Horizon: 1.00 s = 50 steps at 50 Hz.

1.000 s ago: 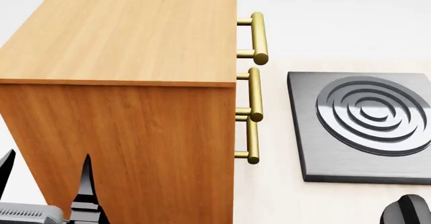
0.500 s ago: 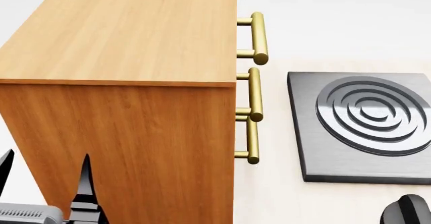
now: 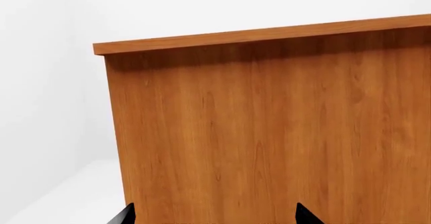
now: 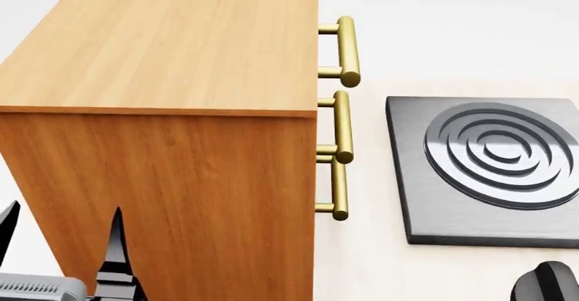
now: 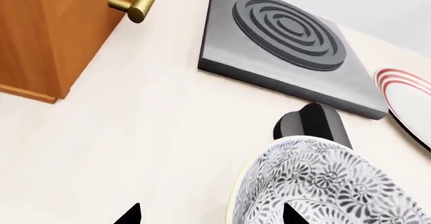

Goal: Put the bowl on the top of the cabinet.

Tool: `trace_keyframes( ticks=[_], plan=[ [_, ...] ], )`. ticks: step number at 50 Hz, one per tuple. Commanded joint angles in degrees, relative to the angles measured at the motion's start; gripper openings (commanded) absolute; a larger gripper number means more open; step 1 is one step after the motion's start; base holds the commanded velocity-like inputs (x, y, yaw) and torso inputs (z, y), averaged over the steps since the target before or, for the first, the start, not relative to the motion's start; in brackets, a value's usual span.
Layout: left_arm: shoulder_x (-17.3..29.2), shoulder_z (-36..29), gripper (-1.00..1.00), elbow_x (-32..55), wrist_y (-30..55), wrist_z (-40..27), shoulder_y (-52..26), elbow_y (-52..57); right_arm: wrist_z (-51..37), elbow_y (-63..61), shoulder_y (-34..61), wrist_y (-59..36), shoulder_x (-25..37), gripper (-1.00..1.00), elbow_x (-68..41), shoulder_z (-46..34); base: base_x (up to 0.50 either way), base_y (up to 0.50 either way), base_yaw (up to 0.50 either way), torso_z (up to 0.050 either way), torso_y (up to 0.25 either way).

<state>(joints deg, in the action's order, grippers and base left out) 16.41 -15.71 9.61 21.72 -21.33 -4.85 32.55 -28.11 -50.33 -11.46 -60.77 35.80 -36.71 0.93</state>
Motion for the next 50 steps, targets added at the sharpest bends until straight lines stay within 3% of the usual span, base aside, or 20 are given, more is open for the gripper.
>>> trace_keyframes(
  ticks=[1, 50],
  plan=[
    [0.2, -0.2, 1.0, 0.1, -0.1, -0.3, 0.1, 0.0, 0.6, 2.0, -0.9, 2.0, 0.2, 1.0, 0.7, -0.4, 0.0, 0.0, 0.0, 0.0, 0.0],
    [0.9, -1.4, 1.0, 0.6, -0.2, -1.2, -0.2, 0.1, 0.4, 3.9, -1.5, 3.1, 0.4, 1.0, -0.1, -0.3, 0.0, 0.0, 0.0, 0.0, 0.0]
  ],
)
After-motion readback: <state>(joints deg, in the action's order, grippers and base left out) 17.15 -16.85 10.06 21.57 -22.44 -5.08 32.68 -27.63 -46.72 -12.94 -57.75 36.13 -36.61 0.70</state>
